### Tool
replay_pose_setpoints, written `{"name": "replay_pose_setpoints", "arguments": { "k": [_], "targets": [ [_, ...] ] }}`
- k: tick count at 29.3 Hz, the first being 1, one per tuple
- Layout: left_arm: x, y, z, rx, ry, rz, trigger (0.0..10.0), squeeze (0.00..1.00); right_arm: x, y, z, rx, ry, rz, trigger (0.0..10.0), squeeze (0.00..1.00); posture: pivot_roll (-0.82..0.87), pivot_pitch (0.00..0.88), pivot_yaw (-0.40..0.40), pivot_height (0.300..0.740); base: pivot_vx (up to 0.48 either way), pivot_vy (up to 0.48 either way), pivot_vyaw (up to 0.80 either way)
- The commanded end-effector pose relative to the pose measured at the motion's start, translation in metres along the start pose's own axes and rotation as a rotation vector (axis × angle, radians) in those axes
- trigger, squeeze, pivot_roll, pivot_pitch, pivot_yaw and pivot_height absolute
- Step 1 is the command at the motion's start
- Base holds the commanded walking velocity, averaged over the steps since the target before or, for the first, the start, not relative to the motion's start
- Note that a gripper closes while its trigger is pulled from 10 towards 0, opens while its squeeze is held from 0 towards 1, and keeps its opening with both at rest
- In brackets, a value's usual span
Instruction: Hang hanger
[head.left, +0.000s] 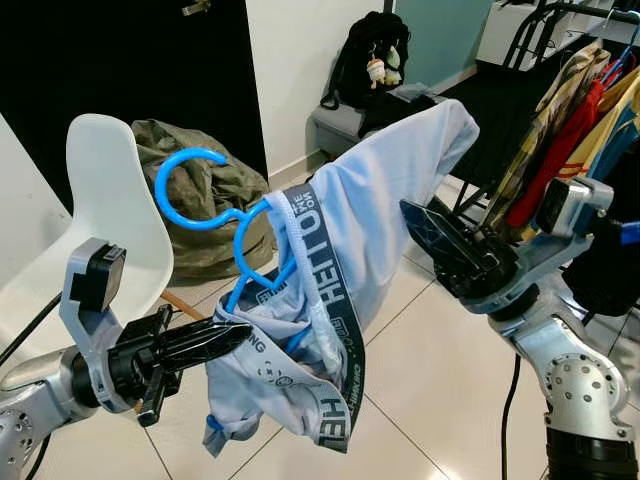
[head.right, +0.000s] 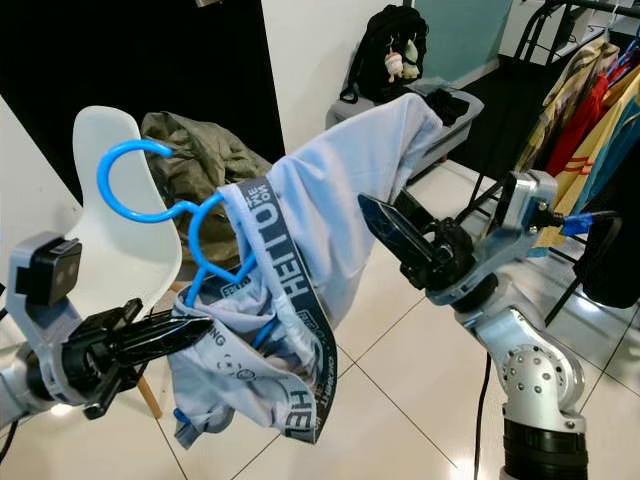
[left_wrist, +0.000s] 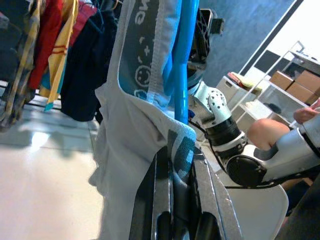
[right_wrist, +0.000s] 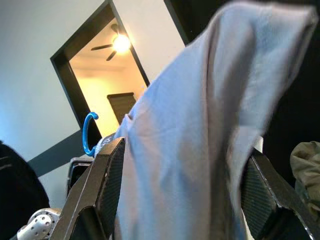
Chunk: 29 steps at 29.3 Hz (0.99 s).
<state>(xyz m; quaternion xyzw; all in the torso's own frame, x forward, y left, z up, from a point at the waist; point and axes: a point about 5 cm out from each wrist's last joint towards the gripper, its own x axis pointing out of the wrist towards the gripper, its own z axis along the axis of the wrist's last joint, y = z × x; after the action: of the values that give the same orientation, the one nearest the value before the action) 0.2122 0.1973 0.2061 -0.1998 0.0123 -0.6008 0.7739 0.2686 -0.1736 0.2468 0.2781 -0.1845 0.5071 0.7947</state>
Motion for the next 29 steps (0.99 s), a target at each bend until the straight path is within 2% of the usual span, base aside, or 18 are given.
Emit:
{"name": "replay_pose_setpoints", "arguments": {
  "k": [1, 4, 8, 11, 24, 26, 29],
  "targets": [
    [-0.005, 0.0, 0.002, 0.004, 0.004, 0.015, 10.0, 0.0, -0.002, 0.005, 0.003, -0.005, -0.002, 0.027, 10.0, 0.0, -0.03, 0.127, 0.048, 0.74, 0.0, 0.0, 0.0],
    [-0.007, 0.001, 0.003, 0.007, 0.001, 0.02, 10.0, 0.0, -0.005, 0.005, 0.004, -0.006, 0.001, 0.026, 10.0, 0.0, -0.03, 0.127, 0.048, 0.74, 0.0, 0.0, 0.0],
    [-0.013, 0.003, 0.007, 0.019, -0.004, 0.042, 10.0, 0.0, -0.021, 0.003, 0.007, -0.016, 0.016, 0.001, 10.0, 0.0, -0.02, 0.13, 0.048, 0.74, 0.0, 0.0, 0.0],
    [-0.014, 0.002, 0.008, 0.02, -0.005, 0.042, 10.0, 0.0, -0.024, 0.004, 0.01, -0.022, 0.01, -0.008, 10.0, 0.0, -0.02, 0.13, 0.048, 0.74, 0.0, 0.0, 0.0],
    [-0.008, 0.001, 0.004, 0.007, -0.006, 0.013, 10.0, 0.0, -0.017, 0.0, 0.011, -0.058, 0.003, -0.034, 10.0, 0.0, -0.03, 0.127, 0.05, 0.74, 0.0, 0.0, 0.0],
    [-0.004, -0.005, 0.003, 0.007, -0.001, -0.023, 10.0, 0.0, -0.011, -0.012, 0.014, -0.078, -0.027, -0.115, 10.0, 0.0, -0.02, 0.128, 0.05, 0.74, 0.0, 0.0, 0.0],
    [-0.001, -0.009, 0.003, 0.007, 0.004, -0.044, 10.0, 0.0, -0.007, -0.017, 0.016, -0.082, -0.054, -0.149, 10.0, 0.0, -0.02, 0.128, 0.05, 0.74, 0.0, 0.0, 0.0]
  ]
}}
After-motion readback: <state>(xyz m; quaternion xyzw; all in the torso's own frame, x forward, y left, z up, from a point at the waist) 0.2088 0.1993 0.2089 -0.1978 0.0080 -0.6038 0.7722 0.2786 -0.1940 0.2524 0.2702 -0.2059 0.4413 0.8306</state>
